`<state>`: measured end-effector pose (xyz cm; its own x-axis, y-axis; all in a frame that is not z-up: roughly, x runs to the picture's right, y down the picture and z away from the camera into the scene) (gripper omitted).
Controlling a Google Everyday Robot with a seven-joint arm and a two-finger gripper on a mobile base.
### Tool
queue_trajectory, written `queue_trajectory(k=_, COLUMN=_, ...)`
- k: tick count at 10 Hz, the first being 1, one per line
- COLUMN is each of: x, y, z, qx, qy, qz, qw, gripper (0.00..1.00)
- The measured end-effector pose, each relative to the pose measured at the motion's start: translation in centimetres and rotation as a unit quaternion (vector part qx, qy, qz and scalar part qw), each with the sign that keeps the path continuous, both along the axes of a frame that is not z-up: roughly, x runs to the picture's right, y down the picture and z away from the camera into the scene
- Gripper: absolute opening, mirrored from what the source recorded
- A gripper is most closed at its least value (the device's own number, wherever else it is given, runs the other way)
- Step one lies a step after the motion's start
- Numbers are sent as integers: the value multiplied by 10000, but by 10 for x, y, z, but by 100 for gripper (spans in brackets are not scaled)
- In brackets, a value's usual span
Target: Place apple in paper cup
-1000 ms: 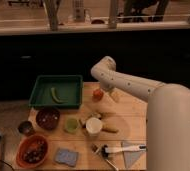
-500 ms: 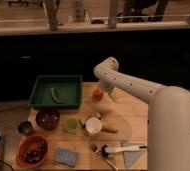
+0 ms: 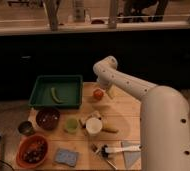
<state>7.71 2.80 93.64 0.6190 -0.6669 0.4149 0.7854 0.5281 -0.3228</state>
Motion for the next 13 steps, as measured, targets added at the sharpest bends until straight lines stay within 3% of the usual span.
queue_trajectory(k=4, x=-11, y=2, z=14, qx=-153, qy=-406, qz=77, qw=9990, gripper=80)
queue_trajectory(k=8, x=-20, y=11, z=20, qx=-334, qy=-610, qz=57, qw=9976, gripper=78)
queue_trajectory(k=13, x=-24, y=25, z=28, qx=-408, qy=-721, qz=23, qw=9966, gripper=28)
